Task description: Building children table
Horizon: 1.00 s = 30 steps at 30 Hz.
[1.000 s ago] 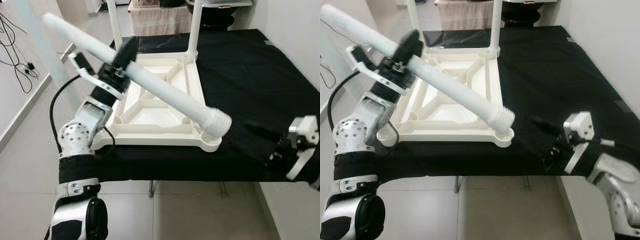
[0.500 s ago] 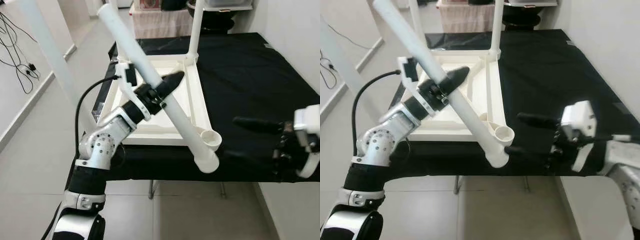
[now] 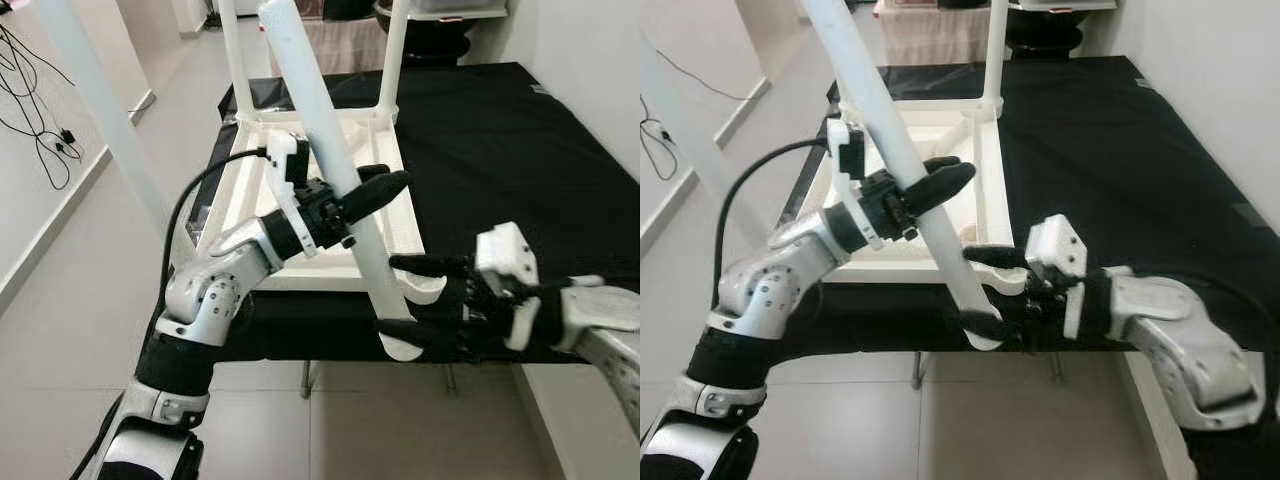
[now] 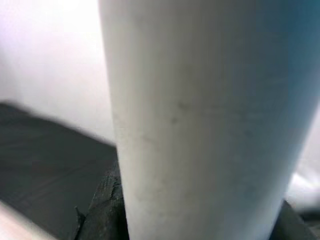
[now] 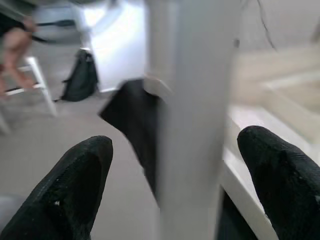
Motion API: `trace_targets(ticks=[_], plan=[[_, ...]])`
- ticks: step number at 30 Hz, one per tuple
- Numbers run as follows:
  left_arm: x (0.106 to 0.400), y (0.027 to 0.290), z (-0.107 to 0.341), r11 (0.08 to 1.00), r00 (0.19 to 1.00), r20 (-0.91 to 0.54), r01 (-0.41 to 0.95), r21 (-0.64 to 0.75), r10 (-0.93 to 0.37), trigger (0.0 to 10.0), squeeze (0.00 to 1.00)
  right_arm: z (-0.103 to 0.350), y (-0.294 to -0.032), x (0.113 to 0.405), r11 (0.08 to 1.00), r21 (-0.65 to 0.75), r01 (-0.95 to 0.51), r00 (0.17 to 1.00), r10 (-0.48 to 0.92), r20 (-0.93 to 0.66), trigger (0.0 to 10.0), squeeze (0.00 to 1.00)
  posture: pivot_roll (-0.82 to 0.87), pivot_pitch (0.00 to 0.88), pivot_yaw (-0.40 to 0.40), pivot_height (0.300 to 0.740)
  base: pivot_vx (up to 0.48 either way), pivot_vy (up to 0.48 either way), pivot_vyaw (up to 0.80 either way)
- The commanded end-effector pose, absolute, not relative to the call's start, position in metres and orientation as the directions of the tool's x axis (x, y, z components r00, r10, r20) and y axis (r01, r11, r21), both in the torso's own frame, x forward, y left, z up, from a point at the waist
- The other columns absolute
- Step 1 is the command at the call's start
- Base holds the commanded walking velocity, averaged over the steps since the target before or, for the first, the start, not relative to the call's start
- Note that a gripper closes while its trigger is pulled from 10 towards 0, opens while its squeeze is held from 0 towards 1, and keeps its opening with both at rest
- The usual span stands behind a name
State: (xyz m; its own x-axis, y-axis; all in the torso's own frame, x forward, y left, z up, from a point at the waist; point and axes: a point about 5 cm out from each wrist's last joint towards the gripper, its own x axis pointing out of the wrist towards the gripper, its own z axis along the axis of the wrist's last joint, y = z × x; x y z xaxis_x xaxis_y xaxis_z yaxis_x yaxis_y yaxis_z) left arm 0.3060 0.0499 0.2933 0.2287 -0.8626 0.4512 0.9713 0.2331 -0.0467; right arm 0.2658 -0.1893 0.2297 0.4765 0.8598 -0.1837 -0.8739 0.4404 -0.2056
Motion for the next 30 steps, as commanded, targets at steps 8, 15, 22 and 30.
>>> trace_targets(ticks=[8,15,22,30], plan=[[0.287,0.044,0.312,0.013,-0.03,0.454,0.996,0.09,-0.89,0.0,0.0,0.21,-0.157,0.275,0.443,-0.122,-0.888,0.459,0.873,-0.165,10.0,0.0,-0.11,0.143,0.042,0.74,0.0,0.0,0.0],[0.282,0.043,0.311,-0.059,-0.112,0.389,0.988,0.145,-0.914,0.0,0.0,0.212,-0.146,0.284,0.461,-0.078,-0.884,0.467,0.879,-0.095,10.0,0.0,-0.11,0.14,0.04,0.74,0.0,0.0,0.0],[0.289,0.051,0.313,-0.039,-0.099,0.345,0.984,0.176,-0.933,0.0,0.0,0.216,-0.125,0.288,0.42,-0.063,-0.905,0.423,0.905,-0.042,0.0,0.0,-0.1,0.134,0.04,0.74,0.0,0.0,0.0],[0.291,0.052,0.319,-0.041,-0.107,0.344,0.98,0.194,-0.933,0.0,0.0,0.204,-0.115,0.288,0.408,-0.047,-0.912,0.411,0.906,-0.097,0.0,0.0,-0.1,0.133,0.042,0.74,0.0,0.0,0.0]])
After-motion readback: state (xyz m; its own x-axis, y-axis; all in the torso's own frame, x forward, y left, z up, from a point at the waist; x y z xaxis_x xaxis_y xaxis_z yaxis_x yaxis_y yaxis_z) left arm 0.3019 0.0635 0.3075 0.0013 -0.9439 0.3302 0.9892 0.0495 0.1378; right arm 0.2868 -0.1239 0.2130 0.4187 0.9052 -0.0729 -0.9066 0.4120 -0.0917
